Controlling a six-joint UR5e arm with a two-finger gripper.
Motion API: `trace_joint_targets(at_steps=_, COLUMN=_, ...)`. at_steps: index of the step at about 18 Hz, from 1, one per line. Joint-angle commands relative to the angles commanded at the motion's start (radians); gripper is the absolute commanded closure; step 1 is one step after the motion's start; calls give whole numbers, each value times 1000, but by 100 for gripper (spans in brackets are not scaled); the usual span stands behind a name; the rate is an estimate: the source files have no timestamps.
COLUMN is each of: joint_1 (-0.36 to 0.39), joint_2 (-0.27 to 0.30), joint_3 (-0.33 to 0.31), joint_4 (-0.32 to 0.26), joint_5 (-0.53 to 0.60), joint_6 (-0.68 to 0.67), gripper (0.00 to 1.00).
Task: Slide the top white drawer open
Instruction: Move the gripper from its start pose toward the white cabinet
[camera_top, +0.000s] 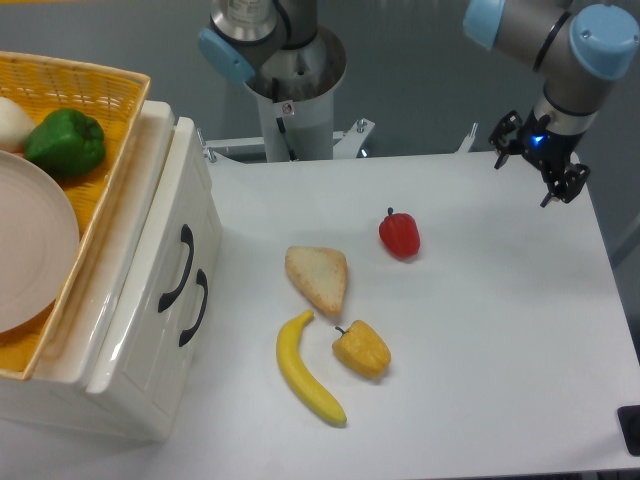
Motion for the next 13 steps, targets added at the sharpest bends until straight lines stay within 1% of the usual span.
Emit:
trace_joint_targets(at_steps=10, joint_1=-21, joint_2=5, joint_3=-5, joint_4=-5, joint_5=-15, joint_6=0, gripper=0)
trace_joint_targets(at_steps=13, joint_1=-21, joint_2=11, joint_3=-38, joint_4=0, joint_5=-18, joint_6=-38, gripper=0)
